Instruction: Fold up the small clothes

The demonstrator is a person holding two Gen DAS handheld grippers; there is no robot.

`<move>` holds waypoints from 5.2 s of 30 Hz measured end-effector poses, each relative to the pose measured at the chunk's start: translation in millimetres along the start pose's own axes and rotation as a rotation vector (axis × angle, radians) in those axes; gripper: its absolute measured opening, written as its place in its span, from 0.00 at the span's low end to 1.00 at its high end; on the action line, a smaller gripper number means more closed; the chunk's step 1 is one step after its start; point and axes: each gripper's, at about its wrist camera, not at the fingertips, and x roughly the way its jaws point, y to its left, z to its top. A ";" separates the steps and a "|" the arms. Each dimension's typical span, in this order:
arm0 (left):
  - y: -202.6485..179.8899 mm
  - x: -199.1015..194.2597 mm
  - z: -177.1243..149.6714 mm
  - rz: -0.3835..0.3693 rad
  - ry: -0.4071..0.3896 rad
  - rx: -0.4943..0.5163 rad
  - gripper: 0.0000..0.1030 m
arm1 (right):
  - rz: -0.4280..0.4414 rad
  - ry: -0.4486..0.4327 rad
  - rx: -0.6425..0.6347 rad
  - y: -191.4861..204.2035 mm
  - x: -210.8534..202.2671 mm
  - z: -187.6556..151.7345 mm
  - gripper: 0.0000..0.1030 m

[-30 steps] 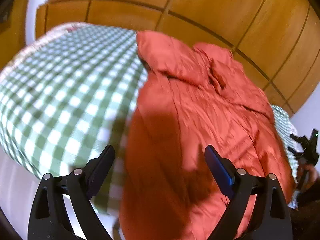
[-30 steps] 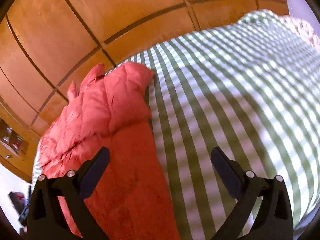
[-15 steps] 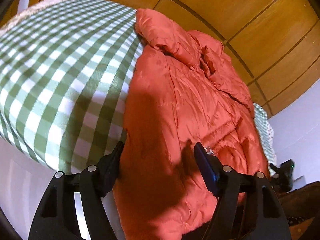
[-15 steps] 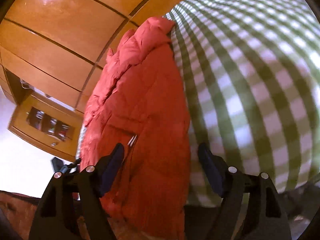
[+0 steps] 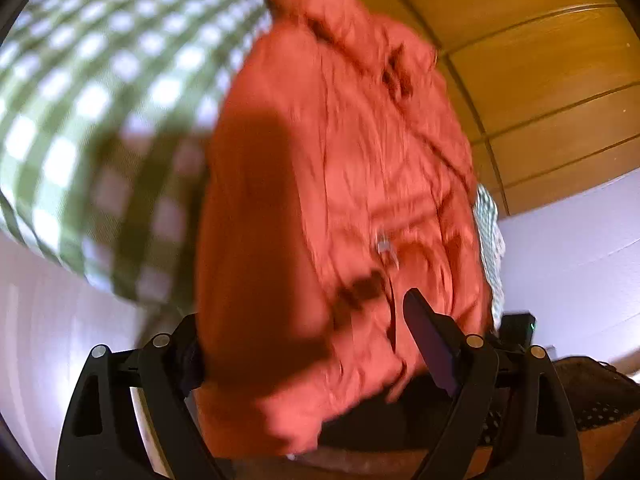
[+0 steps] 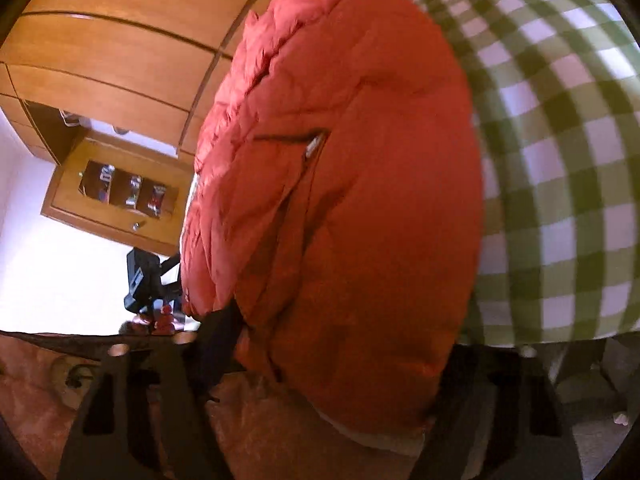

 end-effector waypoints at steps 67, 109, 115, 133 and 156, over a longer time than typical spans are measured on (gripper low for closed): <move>-178.0 0.4 112.8 -0.051 -0.517 0.145 0.76 | -0.526 -0.406 -0.545 119.0 4.9 188.6 0.83; -279.9 148.2 144.0 0.354 -0.365 0.528 0.85 | -0.621 -0.440 -0.388 37.1 76.3 251.0 0.96; -245.5 216.7 176.5 0.435 -0.229 0.507 0.94 | -0.617 -0.446 -0.378 36.2 75.5 252.0 0.97; -216.6 148.6 149.3 0.436 -0.394 0.452 0.97 | -0.646 -0.461 -0.401 39.0 79.5 249.9 0.98; -114.0 47.8 102.9 0.512 -0.609 0.169 0.97 | -0.810 -0.489 -0.435 66.4 68.1 190.5 0.98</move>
